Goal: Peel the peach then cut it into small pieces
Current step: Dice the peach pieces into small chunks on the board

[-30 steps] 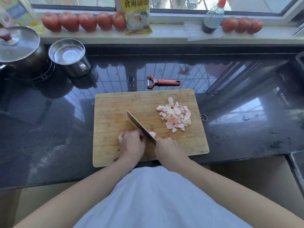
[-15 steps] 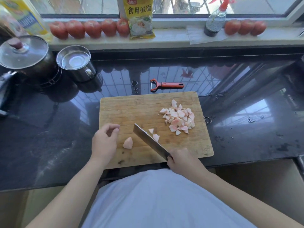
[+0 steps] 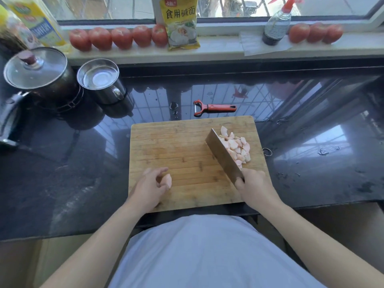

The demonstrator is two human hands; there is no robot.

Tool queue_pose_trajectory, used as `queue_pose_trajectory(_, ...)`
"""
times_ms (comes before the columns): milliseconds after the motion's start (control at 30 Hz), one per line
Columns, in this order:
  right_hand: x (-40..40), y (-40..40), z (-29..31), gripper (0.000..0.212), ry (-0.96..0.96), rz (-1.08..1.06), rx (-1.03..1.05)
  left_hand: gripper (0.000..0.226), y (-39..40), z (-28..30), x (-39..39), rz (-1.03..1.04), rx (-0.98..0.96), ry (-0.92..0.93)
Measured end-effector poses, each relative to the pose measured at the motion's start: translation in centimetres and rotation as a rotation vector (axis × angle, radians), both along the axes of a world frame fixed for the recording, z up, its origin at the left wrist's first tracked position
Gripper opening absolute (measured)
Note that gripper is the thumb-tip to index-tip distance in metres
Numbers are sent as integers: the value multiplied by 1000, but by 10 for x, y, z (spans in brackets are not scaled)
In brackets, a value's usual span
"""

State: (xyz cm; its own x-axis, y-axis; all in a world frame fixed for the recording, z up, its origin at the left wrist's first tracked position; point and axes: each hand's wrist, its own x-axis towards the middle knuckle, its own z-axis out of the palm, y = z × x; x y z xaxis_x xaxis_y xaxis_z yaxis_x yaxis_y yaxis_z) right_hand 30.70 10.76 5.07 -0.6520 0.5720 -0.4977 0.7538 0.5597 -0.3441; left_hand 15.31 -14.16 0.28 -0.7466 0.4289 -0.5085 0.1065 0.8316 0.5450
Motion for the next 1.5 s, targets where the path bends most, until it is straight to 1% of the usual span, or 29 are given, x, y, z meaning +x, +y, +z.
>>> queue_pose_trajectory(67, 2, -2, 2, 24, 18, -8, -12, 41, 6, 0, 0, -19, -17, 22)
queue_pose_trajectory(167, 4, -12, 1, 24, 57, -19, -22, 21, 18, 2, 0, -27, -50, 21)
queue_pose_trajectory(233, 6, -18, -2, 24, 99, -32, -62, 9, 26, 3, 3, -33, -34, 48)
queue_pose_trajectory(267, 7, -20, -4, 24, 110, -27, -78, 8, 30, 5, 6, -29, -22, 79)
queue_pose_trajectory(333, 9, -24, -6, 24, 121, -14, -90, 17, 34, 4, 10, -43, 6, 199)
queue_pose_trajectory(433, 10, -28, -6, 25, 138, 1, -93, 23, 33, -5, 17, -266, 49, 382)
queue_pose_trajectory(500, 11, -29, -5, 26, 134, 14, -93, 24, 27, -10, 17, -353, 85, 398)
queue_pose_trajectory(567, 12, -28, -5, 25, 132, 16, -92, 22, 20, -9, 18, -354, 132, 389)
queue_pose_trajectory(633, 14, -28, -6, 24, 125, 15, -95, 22, 15, -9, 19, -359, 166, 424)
queue_pose_trajectory(833, 17, -32, -5, 27, 100, 51, -99, 31, 13, -19, 25, -468, 314, 518)
queue_pose_trajectory(933, 19, -32, -4, 29, 85, 89, -87, 31, -1, -27, 23, -391, 295, 510)
queue_pose_trajectory(1033, 21, -32, -5, 29, 79, 96, -86, 26, -11, -31, 21, -313, 322, 410)
queue_pose_trajectory(1100, 22, -34, -6, 26, 74, 97, -98, 18, -11, -27, 22, -151, 323, 303)
queue_pose_trajectory(1167, 22, -34, -7, 23, 66, 100, -107, 27, -7, -26, 22, -12, 281, 225)
queue_pose_trajectory(1200, 21, -35, -7, 22, 64, 103, -109, 31, -4, -27, 21, -11, 256, 205)
queue_pose_trajectory(1233, 21, -35, -7, 22, 63, 109, -109, 30, -1, -27, 21, -38, 235, 193)
queue_pose_trajectory(1333, 21, -35, -6, 21, 68, 134, -102, 12, 4, -24, 22, -87, 234, 186)
queue_pose_trajectory(1367, 21, -35, -5, 21, 71, 139, -101, 15, 6, -24, 23, -89, 239, 198)
queue_pose_trajectory(1433, 22, -35, -5, 20, 75, 142, -105, 18, 8, -22, 27, -60, 241, 196)
queue_pose_trajectory(1500, 23, -36, -4, 19, 67, 162, -97, 11, 9, -20, 35, 33, 237, 152)
